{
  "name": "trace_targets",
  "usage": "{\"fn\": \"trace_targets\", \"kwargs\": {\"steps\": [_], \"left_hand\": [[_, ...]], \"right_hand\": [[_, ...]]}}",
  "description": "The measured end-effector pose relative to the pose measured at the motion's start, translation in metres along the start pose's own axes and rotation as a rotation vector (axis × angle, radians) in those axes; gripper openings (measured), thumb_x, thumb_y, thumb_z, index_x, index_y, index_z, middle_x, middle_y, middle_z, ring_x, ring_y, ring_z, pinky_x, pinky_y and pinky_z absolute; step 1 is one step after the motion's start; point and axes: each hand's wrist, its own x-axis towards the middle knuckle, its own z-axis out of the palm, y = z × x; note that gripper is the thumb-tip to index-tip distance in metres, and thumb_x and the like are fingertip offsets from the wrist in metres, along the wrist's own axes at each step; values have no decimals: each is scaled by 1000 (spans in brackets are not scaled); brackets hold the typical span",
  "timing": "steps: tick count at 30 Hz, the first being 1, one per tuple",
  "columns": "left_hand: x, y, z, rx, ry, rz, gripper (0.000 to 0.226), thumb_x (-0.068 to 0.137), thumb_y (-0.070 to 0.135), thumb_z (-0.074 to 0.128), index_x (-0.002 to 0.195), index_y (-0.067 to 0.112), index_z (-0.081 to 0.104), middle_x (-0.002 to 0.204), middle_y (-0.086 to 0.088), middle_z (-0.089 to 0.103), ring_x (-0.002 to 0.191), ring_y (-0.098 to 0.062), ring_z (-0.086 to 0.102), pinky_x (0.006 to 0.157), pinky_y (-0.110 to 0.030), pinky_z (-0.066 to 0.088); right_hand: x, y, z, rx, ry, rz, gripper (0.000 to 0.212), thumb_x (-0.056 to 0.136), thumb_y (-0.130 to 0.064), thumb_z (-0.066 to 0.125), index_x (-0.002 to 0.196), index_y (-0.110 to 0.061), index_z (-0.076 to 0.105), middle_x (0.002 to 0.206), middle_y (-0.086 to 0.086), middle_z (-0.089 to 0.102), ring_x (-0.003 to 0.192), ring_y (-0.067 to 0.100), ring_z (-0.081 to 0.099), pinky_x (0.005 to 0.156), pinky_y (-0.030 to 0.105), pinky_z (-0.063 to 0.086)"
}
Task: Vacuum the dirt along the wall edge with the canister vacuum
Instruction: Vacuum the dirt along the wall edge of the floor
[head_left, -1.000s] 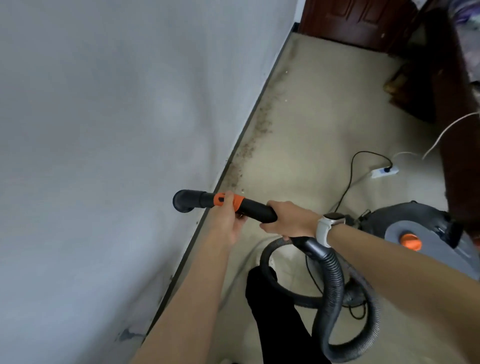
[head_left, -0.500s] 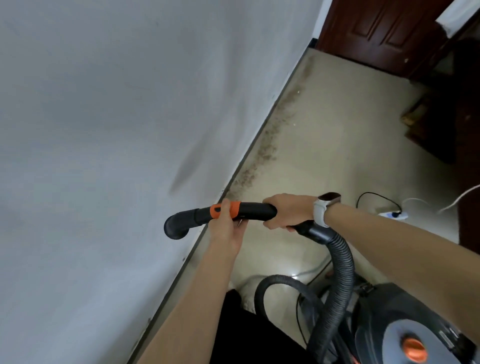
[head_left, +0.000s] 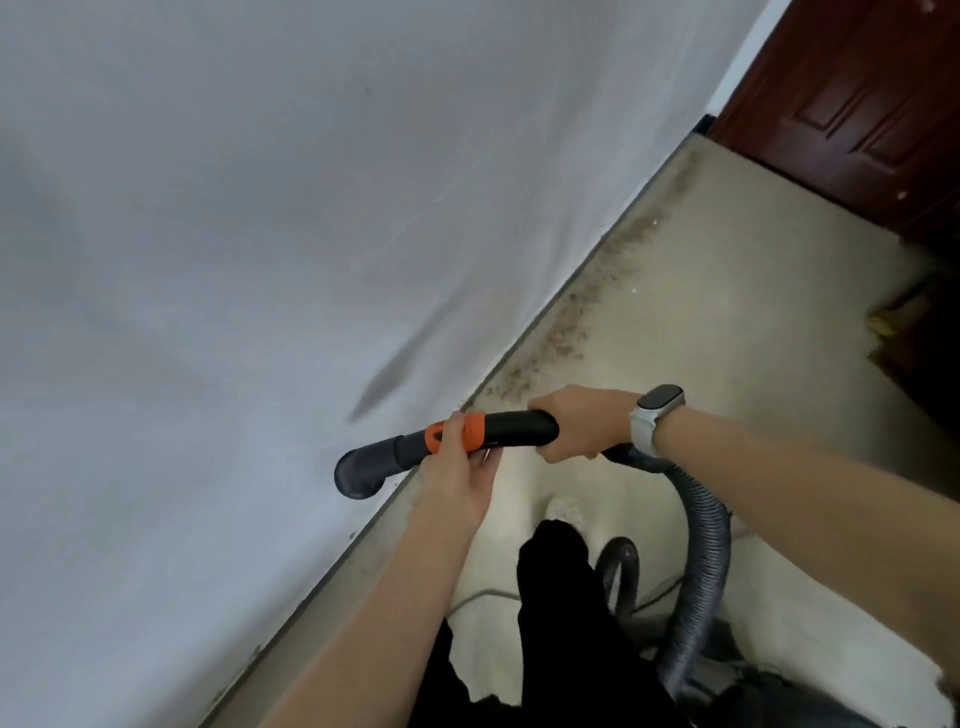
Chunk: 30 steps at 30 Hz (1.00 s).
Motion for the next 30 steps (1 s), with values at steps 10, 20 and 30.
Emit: {"fn": "trace_targets", "kwargs": {"steps": [10, 20, 30], "left_hand": [[74, -43, 94, -270, 146, 141, 32, 93, 15, 58, 119, 5, 44, 110, -15, 57, 92, -26, 61, 79, -36, 50], [91, -65, 57, -487, 315, 163, 9, 93, 10, 55, 94, 9, 46, 101, -15, 53, 88, -29, 58, 84, -41, 49], [124, -61, -24, -721, 334, 274, 12, 90, 2, 46, 101, 1, 50, 76, -10, 49, 60, -15, 59, 60, -30, 52]], "right_hand": [[84, 96, -85, -278, -95, -261, 11, 77, -20, 59, 78, -22, 48, 58, -2, 55, 47, 20, 54, 51, 30, 43], [124, 94, -39, -421, -224, -390, 19, 78, -23, 58, 74, -28, 40, 64, -7, 49, 53, 11, 46, 51, 22, 34], [180, 27, 5, -717, -232, -562, 15, 74, -25, 55, 76, -24, 41, 61, -5, 48, 49, 15, 43, 45, 26, 24]]}}
